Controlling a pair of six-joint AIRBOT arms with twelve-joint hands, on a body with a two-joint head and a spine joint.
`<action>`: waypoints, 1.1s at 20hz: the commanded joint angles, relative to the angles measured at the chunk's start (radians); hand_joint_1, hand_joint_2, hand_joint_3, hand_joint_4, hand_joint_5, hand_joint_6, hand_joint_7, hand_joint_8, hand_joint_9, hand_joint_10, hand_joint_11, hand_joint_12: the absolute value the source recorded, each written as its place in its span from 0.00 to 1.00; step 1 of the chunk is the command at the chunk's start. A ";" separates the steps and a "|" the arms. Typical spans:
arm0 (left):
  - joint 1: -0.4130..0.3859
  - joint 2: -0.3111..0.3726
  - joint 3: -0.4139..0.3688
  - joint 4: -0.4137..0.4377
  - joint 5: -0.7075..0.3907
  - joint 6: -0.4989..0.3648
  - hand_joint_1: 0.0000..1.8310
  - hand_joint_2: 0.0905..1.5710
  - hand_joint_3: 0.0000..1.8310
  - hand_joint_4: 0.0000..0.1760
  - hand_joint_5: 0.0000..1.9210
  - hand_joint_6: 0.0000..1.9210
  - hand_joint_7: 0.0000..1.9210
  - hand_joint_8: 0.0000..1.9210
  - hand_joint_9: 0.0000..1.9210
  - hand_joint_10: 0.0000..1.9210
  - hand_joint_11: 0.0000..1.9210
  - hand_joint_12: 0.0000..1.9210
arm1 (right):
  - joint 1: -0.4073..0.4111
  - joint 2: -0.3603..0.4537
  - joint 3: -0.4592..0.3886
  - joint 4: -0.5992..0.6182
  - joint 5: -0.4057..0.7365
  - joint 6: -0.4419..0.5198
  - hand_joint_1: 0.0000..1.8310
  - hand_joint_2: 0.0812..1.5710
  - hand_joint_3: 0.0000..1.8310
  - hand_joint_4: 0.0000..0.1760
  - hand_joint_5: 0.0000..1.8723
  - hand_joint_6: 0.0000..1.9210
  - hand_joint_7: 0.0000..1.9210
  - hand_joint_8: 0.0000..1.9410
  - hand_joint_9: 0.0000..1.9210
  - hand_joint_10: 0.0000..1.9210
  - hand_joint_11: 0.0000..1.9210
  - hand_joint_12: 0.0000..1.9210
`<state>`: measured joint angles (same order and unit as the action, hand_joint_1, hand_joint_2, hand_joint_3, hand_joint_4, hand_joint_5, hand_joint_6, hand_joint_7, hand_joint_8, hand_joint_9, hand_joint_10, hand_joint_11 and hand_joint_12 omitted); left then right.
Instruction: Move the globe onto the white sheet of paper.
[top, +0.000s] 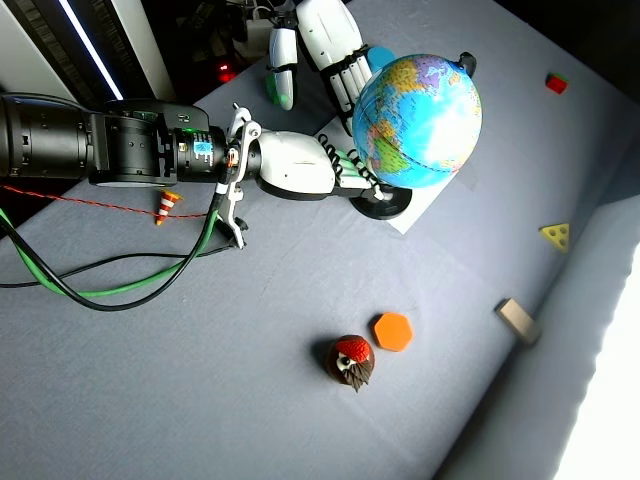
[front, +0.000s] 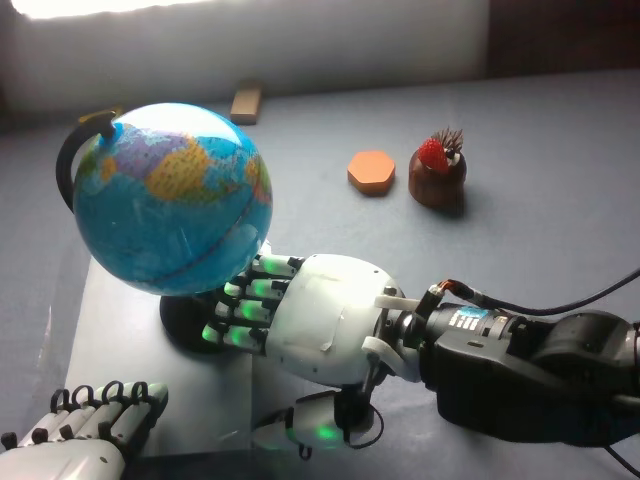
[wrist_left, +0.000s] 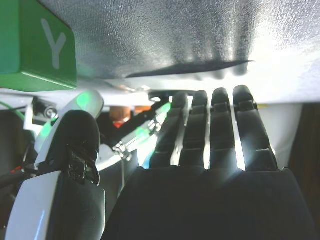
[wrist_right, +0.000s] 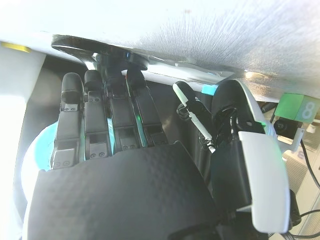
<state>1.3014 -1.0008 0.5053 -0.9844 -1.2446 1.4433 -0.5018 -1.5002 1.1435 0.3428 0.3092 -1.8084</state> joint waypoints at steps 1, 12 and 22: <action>-0.002 -0.005 -0.002 0.046 -0.081 0.001 0.00 0.76 0.00 0.00 0.00 0.00 0.00 0.00 0.00 0.00 0.00 0.01 | 0.002 -0.012 -0.018 -0.020 0.075 -0.004 0.00 0.75 0.00 0.00 0.11 0.00 0.10 0.00 0.08 0.00 0.00 0.21; 0.001 -0.013 -0.025 0.038 -0.103 0.004 0.00 0.76 0.00 0.00 0.00 0.00 0.00 0.00 0.00 0.00 0.00 0.00 | 0.008 -0.002 -0.031 0.046 0.042 -0.091 0.00 0.75 0.00 0.00 0.09 0.00 0.09 0.00 0.08 0.00 0.00 0.21; -0.172 0.076 -0.133 -0.214 0.053 0.163 0.00 0.76 0.00 0.00 0.00 0.00 0.00 0.00 0.00 0.00 0.00 0.00 | 0.042 0.201 -0.158 0.062 -0.053 0.049 0.00 0.75 0.00 0.00 0.09 0.00 0.09 0.00 0.08 0.00 0.00 0.22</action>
<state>1.1290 -0.9249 0.3668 -1.2484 -1.1294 1.6096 -0.4717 -1.2976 0.9836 0.4149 0.1909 -1.7657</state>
